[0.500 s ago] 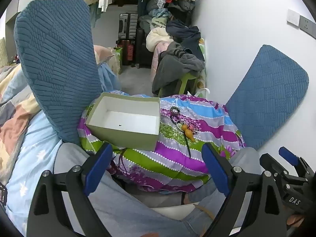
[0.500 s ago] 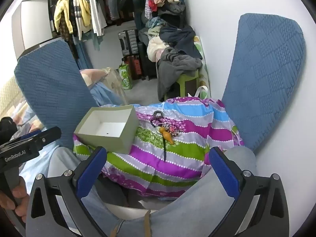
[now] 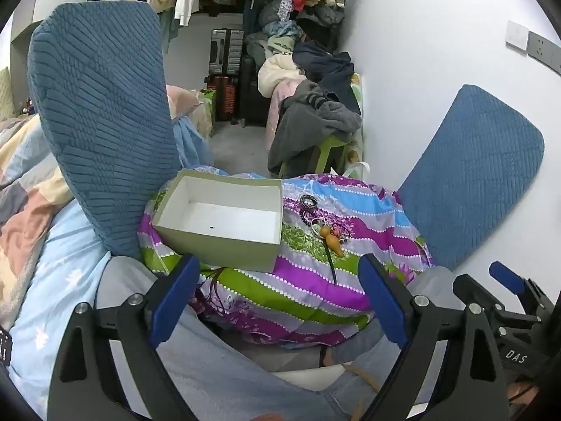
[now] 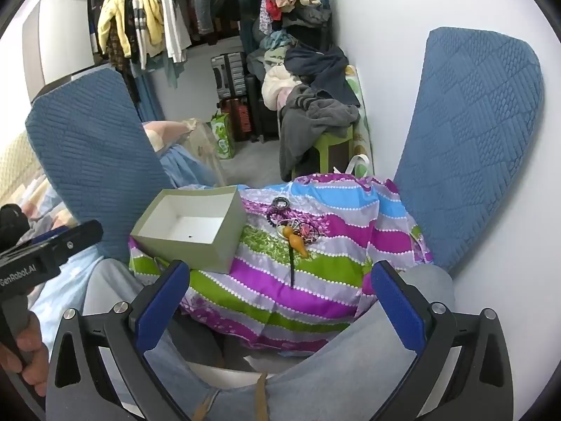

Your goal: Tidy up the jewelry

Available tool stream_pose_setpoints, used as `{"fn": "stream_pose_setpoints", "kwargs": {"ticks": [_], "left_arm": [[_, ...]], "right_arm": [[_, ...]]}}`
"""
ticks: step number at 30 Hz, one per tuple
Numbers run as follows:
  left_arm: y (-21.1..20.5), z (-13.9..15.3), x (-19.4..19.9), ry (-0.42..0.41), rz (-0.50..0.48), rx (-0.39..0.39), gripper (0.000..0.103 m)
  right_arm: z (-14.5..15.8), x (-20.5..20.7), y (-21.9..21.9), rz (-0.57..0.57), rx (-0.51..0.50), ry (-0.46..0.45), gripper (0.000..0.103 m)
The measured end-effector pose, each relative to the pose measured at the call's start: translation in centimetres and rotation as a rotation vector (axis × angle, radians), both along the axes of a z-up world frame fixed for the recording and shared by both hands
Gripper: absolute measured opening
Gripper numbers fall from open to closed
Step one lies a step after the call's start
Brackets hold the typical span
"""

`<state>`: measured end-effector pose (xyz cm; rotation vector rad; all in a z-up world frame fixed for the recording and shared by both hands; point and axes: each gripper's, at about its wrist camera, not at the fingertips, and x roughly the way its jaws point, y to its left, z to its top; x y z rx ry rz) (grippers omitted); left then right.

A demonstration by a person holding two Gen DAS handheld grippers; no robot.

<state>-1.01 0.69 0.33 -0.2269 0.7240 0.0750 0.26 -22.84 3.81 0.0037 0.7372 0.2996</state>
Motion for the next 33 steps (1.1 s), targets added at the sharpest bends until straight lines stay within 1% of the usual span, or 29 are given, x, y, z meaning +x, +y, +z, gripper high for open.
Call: {"fn": "stream_pose_setpoints", "kwargs": {"ticks": [5, 12, 17, 27, 30, 33], "left_arm": [[-0.6, -0.1, 0.3, 0.006, 0.001, 0.008, 0.092], [0.1, 0.1, 0.2, 0.009, 0.006, 0.007, 0.092], [0.0, -0.1, 0.0, 0.014, 0.001, 0.018, 0.092], [-0.5, -0.1, -0.1, 0.008, -0.003, 0.012, 0.092], [-0.7, -0.3, 0.0, 0.02, 0.003, 0.038, 0.092], [-0.7, -0.3, 0.1, 0.021, 0.001, 0.027, 0.092]], "right_arm": [[-0.1, 0.3, 0.4, 0.004, -0.007, 0.011, 0.103], [-0.5, 0.4, 0.1, -0.012, 0.002, 0.032, 0.103], [-0.6, 0.3, 0.0, -0.017, -0.008, 0.027, 0.103], [-0.8, 0.2, -0.8, -0.029, -0.002, 0.041, 0.103], [-0.9, 0.2, -0.8, -0.039, -0.005, 0.037, 0.103], [-1.0, 0.2, -0.9, -0.049, 0.0, 0.04, 0.103]]}}
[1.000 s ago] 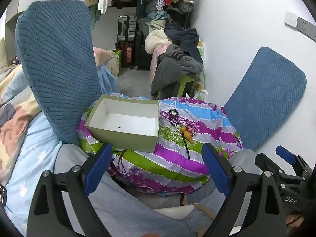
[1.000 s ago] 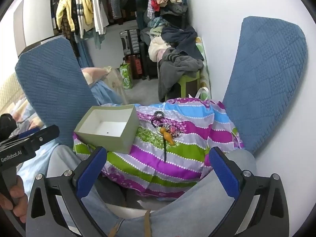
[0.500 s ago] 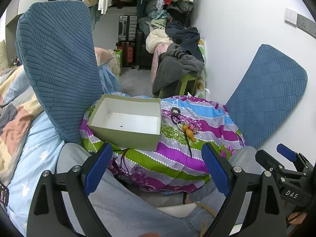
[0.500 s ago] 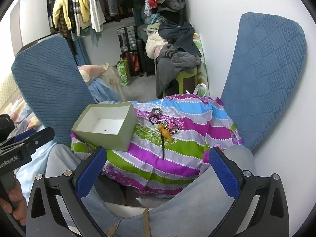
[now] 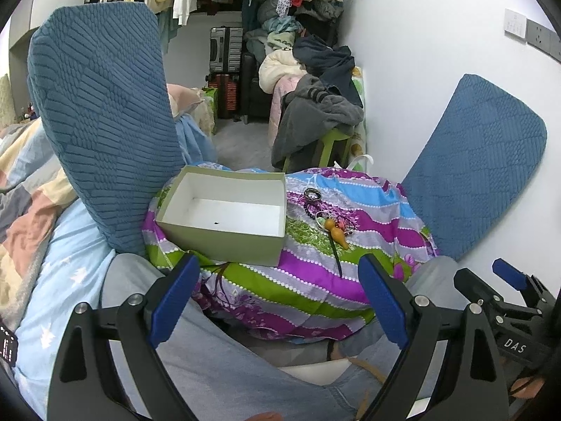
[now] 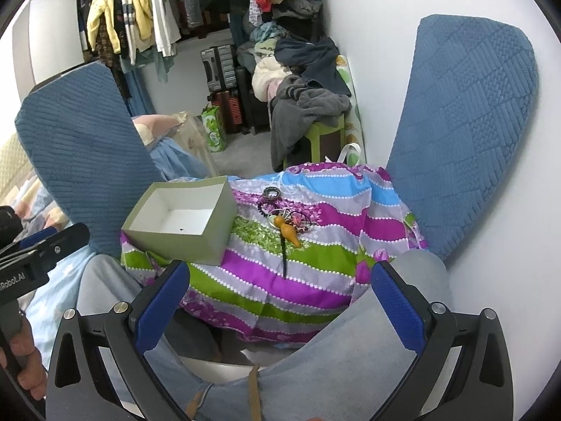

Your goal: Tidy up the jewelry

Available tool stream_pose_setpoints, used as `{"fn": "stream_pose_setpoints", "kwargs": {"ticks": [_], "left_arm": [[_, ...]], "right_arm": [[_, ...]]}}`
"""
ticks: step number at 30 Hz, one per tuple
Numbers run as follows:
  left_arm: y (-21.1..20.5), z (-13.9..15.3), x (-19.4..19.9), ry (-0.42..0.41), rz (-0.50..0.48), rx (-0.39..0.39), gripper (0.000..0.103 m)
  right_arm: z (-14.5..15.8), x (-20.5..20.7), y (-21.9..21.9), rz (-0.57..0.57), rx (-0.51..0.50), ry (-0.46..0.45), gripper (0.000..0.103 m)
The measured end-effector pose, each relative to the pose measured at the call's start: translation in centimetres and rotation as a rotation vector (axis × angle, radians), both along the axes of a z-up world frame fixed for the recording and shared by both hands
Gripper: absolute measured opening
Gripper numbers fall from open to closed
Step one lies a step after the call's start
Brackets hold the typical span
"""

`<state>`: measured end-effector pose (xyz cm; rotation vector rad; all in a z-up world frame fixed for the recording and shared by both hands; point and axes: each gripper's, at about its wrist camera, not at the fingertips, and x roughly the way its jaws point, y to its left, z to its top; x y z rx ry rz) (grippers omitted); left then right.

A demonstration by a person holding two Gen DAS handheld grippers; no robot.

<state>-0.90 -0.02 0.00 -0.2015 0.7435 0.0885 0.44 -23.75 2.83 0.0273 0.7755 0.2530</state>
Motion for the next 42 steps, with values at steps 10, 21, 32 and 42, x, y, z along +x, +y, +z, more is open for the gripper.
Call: {"fn": "stream_pose_setpoints", "kwargs": {"ticks": [10, 21, 32, 42], "left_arm": [[-0.3, -0.2, 0.1, 0.005, -0.003, 0.004, 0.092], [-0.9, -0.1, 0.1, 0.003, -0.032, 0.02, 0.092], [-0.7, 0.0, 0.8, 0.003, -0.021, 0.004, 0.092], [-0.4, -1.0, 3.5, 0.023, -0.016, 0.006, 0.092]], "right_arm": [[-0.6, -0.1, 0.3, 0.012, -0.004, 0.013, 0.103], [-0.6, -0.1, 0.2, 0.011, -0.005, 0.01, 0.103], [-0.6, 0.9, -0.3, 0.019, 0.035, -0.003, 0.103], [-1.8, 3.5, -0.1, 0.055, 0.037, -0.003, 0.103]]}}
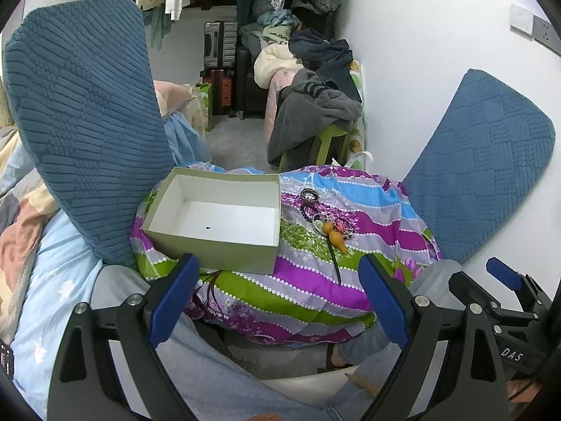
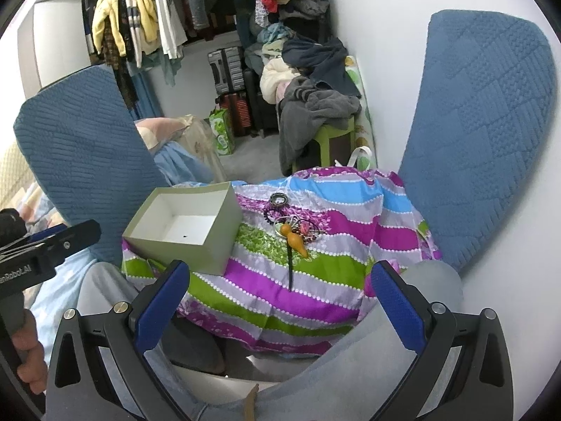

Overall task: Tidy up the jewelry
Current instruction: 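Move the left tool down to the orange gourd pendant and close on it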

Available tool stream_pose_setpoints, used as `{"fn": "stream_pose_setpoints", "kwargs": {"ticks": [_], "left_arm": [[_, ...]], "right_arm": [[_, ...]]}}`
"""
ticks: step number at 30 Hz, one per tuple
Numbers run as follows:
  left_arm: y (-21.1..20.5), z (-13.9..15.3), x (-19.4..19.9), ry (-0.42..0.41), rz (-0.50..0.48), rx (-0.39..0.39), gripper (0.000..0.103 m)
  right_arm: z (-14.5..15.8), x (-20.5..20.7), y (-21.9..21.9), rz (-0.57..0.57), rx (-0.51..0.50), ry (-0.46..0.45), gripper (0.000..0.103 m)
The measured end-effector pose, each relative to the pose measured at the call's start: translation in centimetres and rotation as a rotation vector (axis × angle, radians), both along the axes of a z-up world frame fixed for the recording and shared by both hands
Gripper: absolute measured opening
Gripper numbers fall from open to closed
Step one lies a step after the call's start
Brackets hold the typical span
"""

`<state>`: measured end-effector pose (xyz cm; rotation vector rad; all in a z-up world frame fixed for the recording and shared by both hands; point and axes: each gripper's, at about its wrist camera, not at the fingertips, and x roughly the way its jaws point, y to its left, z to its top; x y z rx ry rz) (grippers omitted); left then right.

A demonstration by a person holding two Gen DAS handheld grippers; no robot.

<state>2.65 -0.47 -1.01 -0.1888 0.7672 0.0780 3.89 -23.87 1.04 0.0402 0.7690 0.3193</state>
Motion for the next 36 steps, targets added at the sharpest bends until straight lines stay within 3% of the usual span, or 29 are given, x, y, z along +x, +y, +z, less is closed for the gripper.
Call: {"fn": "stream_pose_setpoints", "kwargs": {"ticks": [6, 13, 23, 28, 30, 32, 35, 36], "left_arm": [[-0.2, -2.1, 1.9, 0.046, 0.004, -0.017, 0.092], [-0.2, -3.5, 4.5, 0.055, -0.016, -0.057, 0.092], [-1.9, -5.0, 9.4, 0.051, -0.093, -0.084, 0.092], [-3.2, -6.7, 12.1, 0.106, -0.145, -0.177, 0.089], [-3.4, -7.1, 12.9, 0.122, -0.144, -0.207, 0.085], [-3.7, -7.6, 13.5, 0.116, -0.148, -0.218, 0.082], [-4.4, -9.0, 14.8, 0.16, -0.167, -0.224, 0.07], [-4.6, -9.3, 15.1, 0.168, -0.179, -0.222, 0.066]], "right_arm": [[-1.3, 2.1, -0.2, 0.023, 0.017, 0.039, 0.098], [-3.3, 4.7, -0.4, 0.081, 0.019, 0.032, 0.083], [-6.8, 10.3, -1.8, 0.048, 0.024, -0.006, 0.084], [-8.9, 13.1, -2.6, 0.058, 0.012, 0.015, 0.084], [-9.5, 14.3, -3.3, 0.051, 0.054, 0.053, 0.084], [-10.2, 15.6, -3.8, 0.06, 0.106, 0.066, 0.075], [-11.2, 16.9, -3.6, 0.062, 0.061, 0.061, 0.054], [-11.7, 17.4, -3.5, 0.062, 0.057, 0.068, 0.052]]}}
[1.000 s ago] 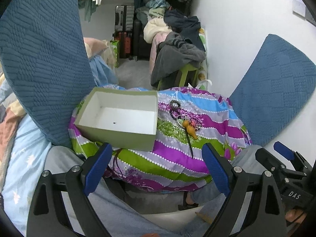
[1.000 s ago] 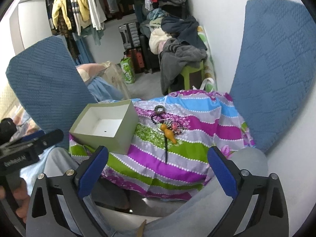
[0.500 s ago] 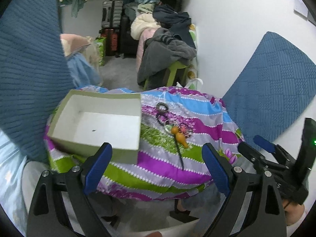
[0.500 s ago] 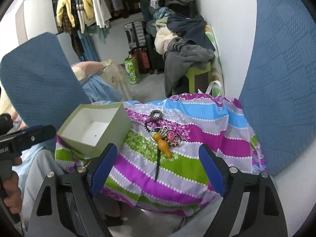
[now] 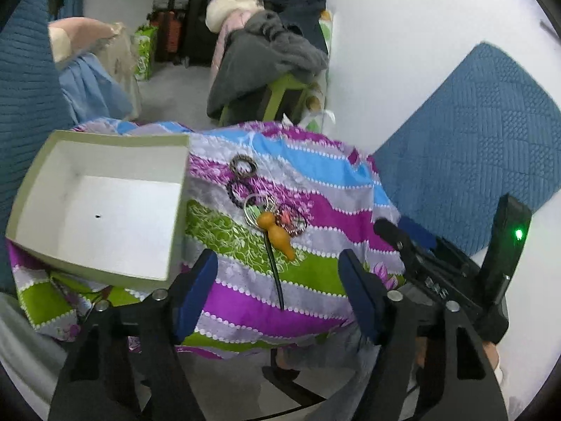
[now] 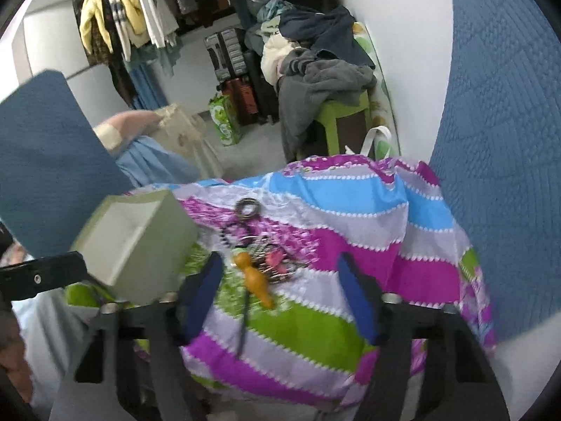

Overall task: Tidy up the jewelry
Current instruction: 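Move the left tool down to the orange gourd pendant and close on it, then lift the gourd pendant with the left tool while the right tool grasps the pink charm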

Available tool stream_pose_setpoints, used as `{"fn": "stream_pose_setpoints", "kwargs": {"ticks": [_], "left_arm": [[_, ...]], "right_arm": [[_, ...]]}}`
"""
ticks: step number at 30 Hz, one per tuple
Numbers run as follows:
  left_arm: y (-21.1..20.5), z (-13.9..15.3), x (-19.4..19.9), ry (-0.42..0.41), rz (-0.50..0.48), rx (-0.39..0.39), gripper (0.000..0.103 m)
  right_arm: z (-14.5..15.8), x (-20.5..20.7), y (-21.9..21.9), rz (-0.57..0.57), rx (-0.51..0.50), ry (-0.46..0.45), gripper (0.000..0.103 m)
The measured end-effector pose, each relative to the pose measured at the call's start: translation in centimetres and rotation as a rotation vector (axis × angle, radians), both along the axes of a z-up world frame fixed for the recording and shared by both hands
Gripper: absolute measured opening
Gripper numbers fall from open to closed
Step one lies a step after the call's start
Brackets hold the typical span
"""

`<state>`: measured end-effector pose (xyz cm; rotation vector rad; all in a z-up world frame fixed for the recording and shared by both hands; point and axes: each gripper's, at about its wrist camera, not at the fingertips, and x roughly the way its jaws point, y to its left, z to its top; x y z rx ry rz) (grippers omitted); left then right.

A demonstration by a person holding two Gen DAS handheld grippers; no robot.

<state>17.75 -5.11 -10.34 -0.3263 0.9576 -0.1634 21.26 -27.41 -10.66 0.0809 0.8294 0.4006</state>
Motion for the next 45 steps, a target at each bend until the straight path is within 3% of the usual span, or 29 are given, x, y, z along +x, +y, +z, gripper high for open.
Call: {"fn": "stream_pose_setpoints", "kwargs": {"ticks": [2, 6, 10, 14, 24, 34, 37, 38, 45], "left_arm": [[-0.7, -0.5, 0.5, 0.016, -0.03, -0.011, 0.062], [-1.8, -2.3, 2.0, 0.041, -0.058, -0.053, 0.062], [-2.2, -5.0, 3.9, 0.075, -0.049, -0.083, 0.061], [-2.1, -8.2, 5.9, 0.111, -0.021, -0.104, 0.053], [-3.3, -13.6, 9.6, 0.171, -0.004, -0.107, 0.048], [-4.0, -15.7, 11.2, 0.147, 0.017, -0.042, 0.047], [-4.3, -16.0, 11.5, 0.14, 0.003, -0.046, 0.038], [-4.4, -15.9, 11.5, 0.135, 0.001, -0.036, 0.03], [-3.6, -14.7, 10.5, 0.098, -0.009, -0.045, 0.03]], "right_arm": [[-1.1, 0.8, 0.2, 0.006, -0.005, 0.012, 0.045], [-3.5, 2.6, 0.3, 0.048, 0.037, 0.068, 0.041], [-5.5, 4.6, 1.0, 0.084, 0.007, 0.101, 0.037], [-7.4, 6.3, 1.6, 0.135, -0.009, 0.142, 0.029], [-10.7, 9.9, 2.9, 0.223, 0.064, 0.28, 0.024], [-12.8, 11.8, 3.1, 0.235, 0.078, 0.361, 0.024], [-12.9, 11.9, 3.0, 0.234, 0.092, 0.368, 0.024], [-13.0, 11.9, 2.9, 0.234, 0.095, 0.372, 0.023], [-13.3, 11.7, 3.6, 0.247, 0.061, 0.368, 0.009]]}}
